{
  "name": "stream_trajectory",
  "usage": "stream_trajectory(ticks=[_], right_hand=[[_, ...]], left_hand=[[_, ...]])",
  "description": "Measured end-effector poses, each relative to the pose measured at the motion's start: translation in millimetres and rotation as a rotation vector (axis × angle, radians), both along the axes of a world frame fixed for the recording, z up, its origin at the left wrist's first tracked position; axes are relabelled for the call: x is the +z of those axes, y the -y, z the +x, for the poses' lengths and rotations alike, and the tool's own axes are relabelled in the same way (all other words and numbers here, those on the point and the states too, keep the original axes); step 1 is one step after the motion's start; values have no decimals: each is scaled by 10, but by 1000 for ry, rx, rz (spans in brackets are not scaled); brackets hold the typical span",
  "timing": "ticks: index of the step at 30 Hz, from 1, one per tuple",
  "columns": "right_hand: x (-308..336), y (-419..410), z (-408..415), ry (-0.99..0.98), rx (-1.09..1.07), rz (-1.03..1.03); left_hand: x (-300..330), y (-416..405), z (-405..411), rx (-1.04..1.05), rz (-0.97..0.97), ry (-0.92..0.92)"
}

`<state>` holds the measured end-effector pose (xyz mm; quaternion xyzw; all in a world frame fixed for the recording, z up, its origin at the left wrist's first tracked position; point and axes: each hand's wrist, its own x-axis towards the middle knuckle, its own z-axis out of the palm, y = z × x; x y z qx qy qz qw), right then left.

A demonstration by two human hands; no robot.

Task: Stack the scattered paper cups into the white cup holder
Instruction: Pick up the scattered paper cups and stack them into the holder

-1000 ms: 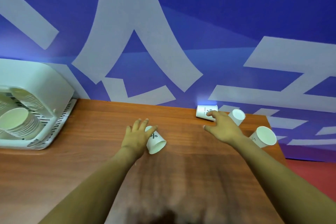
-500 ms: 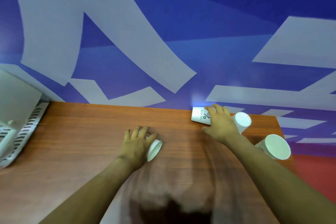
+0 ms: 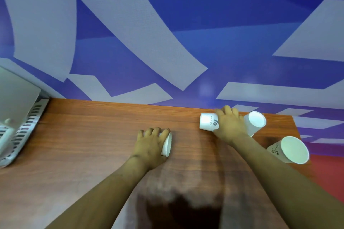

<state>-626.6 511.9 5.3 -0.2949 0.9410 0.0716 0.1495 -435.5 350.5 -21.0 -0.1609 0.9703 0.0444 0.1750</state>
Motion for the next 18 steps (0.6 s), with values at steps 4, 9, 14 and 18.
stream_trajectory(ticks=[4,9,14,18], right_hand=[[20,17,56,-6,12,39],[211,27,189,13,18,-51],[592,63,486,108,2,-188],[962,108,806,149,3,-268]], left_hand=[[60,11,2,33,1,-51],[235,59,80,122,95,-123],[546,35,352,239,248,-234],[910,72,637,302,259,-305]])
